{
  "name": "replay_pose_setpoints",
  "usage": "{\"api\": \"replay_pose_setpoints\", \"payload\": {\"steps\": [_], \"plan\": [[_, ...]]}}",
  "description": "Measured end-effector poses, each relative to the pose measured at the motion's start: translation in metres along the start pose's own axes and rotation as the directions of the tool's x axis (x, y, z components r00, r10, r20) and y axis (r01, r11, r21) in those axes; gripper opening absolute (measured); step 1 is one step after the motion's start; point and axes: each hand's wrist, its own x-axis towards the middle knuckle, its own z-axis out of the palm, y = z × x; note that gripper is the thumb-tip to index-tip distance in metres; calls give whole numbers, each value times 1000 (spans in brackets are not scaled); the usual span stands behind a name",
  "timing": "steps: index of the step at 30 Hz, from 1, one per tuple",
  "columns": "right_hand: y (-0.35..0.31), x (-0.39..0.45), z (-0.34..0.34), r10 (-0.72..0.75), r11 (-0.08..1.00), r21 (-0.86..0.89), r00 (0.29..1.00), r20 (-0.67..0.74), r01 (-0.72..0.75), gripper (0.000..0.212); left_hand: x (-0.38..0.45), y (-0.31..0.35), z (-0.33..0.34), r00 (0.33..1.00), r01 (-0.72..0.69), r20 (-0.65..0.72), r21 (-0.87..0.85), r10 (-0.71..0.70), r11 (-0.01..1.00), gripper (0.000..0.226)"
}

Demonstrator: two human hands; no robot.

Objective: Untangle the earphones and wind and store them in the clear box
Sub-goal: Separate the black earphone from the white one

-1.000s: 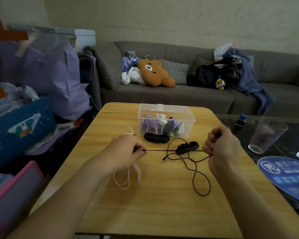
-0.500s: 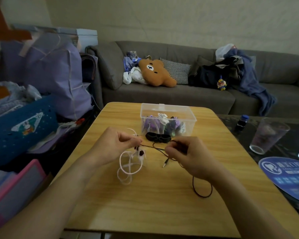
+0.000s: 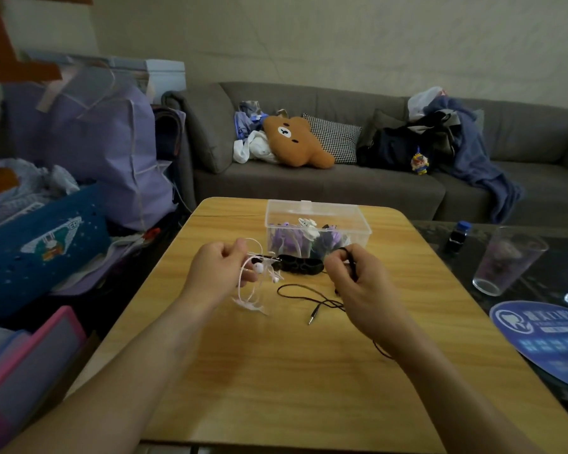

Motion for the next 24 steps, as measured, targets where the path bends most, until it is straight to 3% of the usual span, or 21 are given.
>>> {"api": "replay_pose_setpoints", "payload": {"steps": [2,3,6,8,10,13,18,24], "plan": [[-2,-1,3,-22,998,59,1000,-1,22,28,-7,7,5,998,-66,-16,0,66,998,19],[-2,-2,4,-33,997,69,999,5,32,28,-13,12,6,990,-129,49,-22,130,991,17],[-1,-4,4,-68,996,61,997,30,66,23,-26,18,11,866,-258,416,-107,279,960,36],[-2,-4,4,-98,993,60,995,-3,98,19,-34,16,18,790,-284,556,-37,256,958,38],[-2,-4,3,-116,988,92,990,-84,124,14,-40,16,23,759,-327,620,97,200,940,21],[-1,-3,-1,-149,986,53,972,-184,161,11,-41,17,25,723,-304,674,114,151,946,19],[2,-4,0,-164,986,-25,954,-250,162,11,-34,20,11,725,-235,670,27,157,972,7],[0,-2,1,-131,991,-48,929,-346,122,11,-31,21,3,702,-166,679,-137,214,977,22]]}}
